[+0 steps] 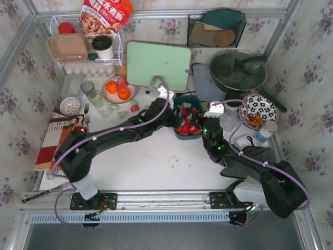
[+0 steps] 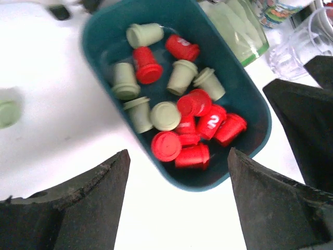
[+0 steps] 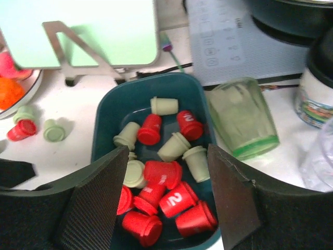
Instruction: Mix the coffee capsules in the storage basket
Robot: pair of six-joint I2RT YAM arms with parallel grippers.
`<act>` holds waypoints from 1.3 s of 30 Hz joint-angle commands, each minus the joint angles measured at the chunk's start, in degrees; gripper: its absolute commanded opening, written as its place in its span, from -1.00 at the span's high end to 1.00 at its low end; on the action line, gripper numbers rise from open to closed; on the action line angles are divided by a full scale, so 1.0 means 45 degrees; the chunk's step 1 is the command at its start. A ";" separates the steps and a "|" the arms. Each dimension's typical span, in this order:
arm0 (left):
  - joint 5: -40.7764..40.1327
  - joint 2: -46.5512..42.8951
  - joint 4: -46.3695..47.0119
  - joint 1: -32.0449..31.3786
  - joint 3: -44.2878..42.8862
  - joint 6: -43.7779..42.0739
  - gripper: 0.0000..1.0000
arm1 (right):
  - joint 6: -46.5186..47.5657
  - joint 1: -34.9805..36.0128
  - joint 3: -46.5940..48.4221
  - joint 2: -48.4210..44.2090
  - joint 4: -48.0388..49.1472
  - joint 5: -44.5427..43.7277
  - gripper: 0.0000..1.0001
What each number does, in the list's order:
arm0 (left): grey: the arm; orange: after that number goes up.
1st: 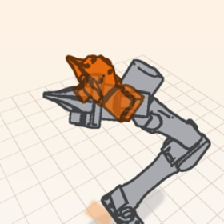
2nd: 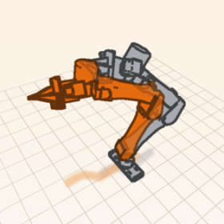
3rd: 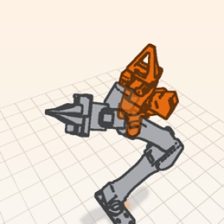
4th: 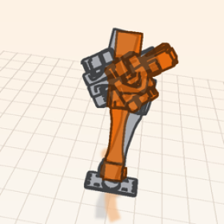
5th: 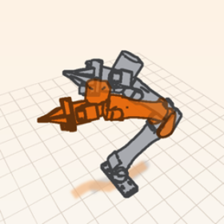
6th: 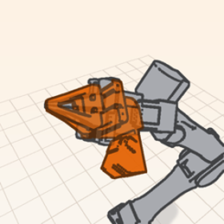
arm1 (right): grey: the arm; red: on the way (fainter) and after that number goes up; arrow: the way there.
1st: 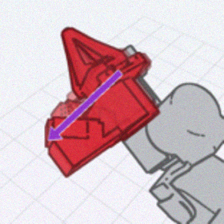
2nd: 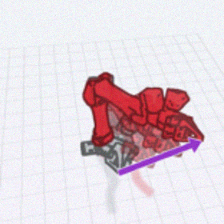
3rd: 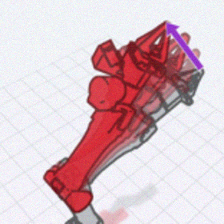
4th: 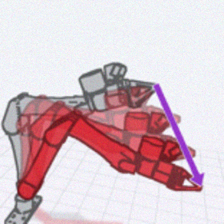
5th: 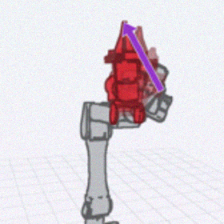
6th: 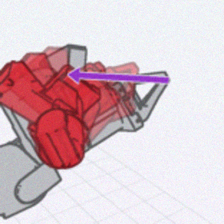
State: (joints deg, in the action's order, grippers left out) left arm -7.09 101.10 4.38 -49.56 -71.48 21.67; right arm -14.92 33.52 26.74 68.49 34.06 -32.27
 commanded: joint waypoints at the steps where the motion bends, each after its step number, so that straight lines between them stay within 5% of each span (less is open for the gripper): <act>1: -0.2209 -0.2046 -0.0008 0.0007 0.1414 -0.0385 -0.57 | 0.0526 0.0025 0.0610 0.0580 -0.0041 0.2316 -0.36; 10: -0.5790 -0.7202 -0.4815 0.0017 0.3583 -0.0045 -0.57 | 0.1377 0.0644 0.3144 0.3524 -0.1328 0.4928 -0.29; 22: -0.6566 -1.3446 -0.9965 0.0016 0.4610 0.0320 -0.57 | 0.2626 0.1234 0.8889 0.8554 -0.4086 0.6511 -0.11; 30: -0.5976 -1.5564 -1.1334 -0.0022 0.4948 0.0280 -0.59 | 0.3064 0.1229 1.2965 1.2006 -0.5958 0.6812 -0.10; 39: -0.6436 -1.5739 -1.2812 -0.0007 0.4308 0.0243 -0.59 | 0.3315 0.1224 1.6174 1.4603 -0.7481 0.7219 -0.10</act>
State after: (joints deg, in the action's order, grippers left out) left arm -35.22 30.65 -50.52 -49.71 -52.23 23.62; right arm -1.04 39.05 95.90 131.41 3.88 -1.08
